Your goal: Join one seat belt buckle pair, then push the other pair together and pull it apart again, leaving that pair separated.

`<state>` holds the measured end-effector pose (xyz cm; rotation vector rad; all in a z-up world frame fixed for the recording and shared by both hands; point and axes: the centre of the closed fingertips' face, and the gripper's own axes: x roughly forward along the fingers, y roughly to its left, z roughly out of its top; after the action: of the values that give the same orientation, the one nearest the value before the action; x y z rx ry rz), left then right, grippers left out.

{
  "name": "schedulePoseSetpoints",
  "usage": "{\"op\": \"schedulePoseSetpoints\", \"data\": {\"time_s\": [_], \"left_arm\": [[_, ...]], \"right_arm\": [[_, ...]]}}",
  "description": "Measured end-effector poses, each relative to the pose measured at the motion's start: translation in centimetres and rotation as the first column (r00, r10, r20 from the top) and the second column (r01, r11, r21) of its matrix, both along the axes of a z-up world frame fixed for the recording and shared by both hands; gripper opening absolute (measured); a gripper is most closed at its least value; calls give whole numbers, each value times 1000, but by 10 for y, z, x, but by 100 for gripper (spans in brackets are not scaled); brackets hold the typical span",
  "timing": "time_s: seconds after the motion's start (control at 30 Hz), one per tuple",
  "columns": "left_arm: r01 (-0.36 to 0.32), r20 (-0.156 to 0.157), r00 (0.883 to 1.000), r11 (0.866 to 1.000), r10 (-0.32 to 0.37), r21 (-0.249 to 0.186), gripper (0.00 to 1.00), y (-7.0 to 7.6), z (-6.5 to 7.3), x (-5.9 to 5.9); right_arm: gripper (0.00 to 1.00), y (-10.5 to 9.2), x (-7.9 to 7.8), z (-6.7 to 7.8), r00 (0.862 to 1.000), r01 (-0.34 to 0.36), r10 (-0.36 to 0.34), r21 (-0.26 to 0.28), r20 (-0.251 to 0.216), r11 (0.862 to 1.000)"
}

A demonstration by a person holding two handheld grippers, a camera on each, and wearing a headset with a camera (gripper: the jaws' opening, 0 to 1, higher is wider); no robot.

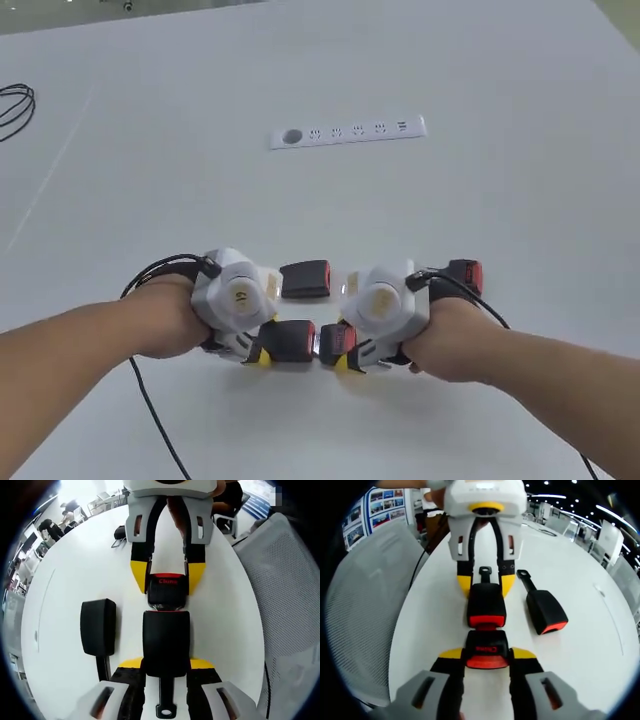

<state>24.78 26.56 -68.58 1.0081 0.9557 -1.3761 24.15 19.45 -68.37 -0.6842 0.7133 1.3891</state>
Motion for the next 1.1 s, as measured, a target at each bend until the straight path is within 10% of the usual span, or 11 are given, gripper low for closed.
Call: {"op": "schedulePoseSetpoints", "data": {"time_s": [0.63, 0.9, 1.1], "left_arm": [[-119, -12, 993, 993, 119, -4, 33, 4, 1, 1], [-191, -30, 981, 979, 190, -72, 37, -14, 33, 1], [-148, 35, 988, 981, 153, -122, 37, -34, 58, 16]], "right_arm": [[35, 2, -1, 2, 1000, 6, -6, -54, 2, 999], [35, 3, -7, 27, 1000, 6, -6, -11, 3, 1000], [33, -4, 4, 56, 999, 53, -54, 68, 7, 996]]}}
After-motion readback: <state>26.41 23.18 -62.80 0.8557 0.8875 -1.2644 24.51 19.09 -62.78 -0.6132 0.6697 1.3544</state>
